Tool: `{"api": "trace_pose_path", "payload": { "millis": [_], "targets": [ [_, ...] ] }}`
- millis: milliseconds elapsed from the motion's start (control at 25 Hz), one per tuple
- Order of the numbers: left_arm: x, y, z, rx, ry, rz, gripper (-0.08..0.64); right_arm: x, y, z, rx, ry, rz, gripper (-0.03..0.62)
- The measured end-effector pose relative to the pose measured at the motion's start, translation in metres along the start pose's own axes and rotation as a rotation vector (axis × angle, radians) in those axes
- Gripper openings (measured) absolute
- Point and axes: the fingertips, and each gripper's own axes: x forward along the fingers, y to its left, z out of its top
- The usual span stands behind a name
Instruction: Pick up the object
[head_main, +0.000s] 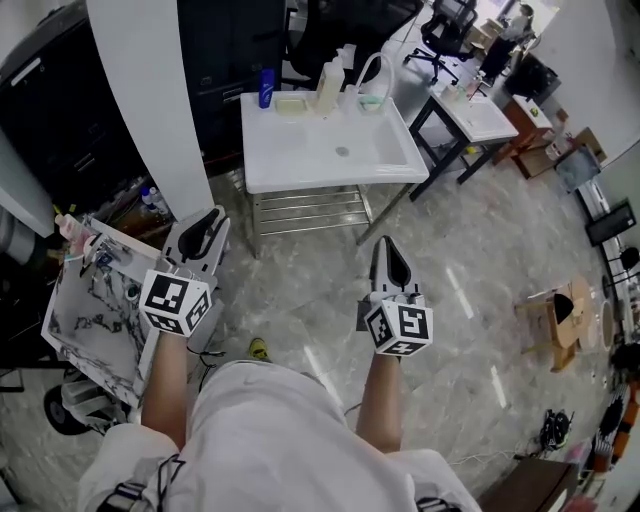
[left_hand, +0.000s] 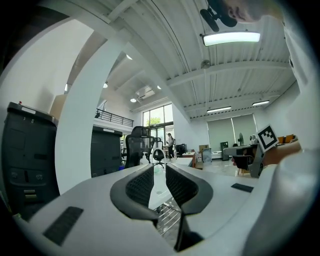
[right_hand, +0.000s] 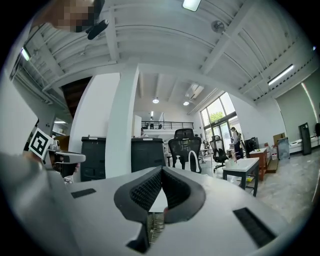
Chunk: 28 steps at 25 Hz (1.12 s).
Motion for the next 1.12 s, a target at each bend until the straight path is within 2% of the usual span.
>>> {"api": "trace_pose_path", "payload": {
  "millis": [240, 560, 880, 1120],
  "targets": [
    [0.034, 0.037, -0.007, -0.011, 0.016, -0.017, 0.067, 0.050, 0.005, -0.003, -0.012, 0.023, -0.004, 0.006],
    [0.065, 0.064, -0.016, -0.007, 0.024, -0.026, 0.067, 0.094, 0.002, -0.011, -0.016, 0.026, -0.004, 0.006],
    [0.116, 0.085, -0.023, 0.005, 0.030, -0.013, 0.067, 0.148, -0.023, -0.022, 0.003, 0.018, 0.004, 0.006],
    [0.179, 0.096, -0.024, 0.015, 0.049, 0.005, 0.067, 0.207, -0.064, -0.023, 0.025, 0.019, 0.020, 0.006]
  ]
}}
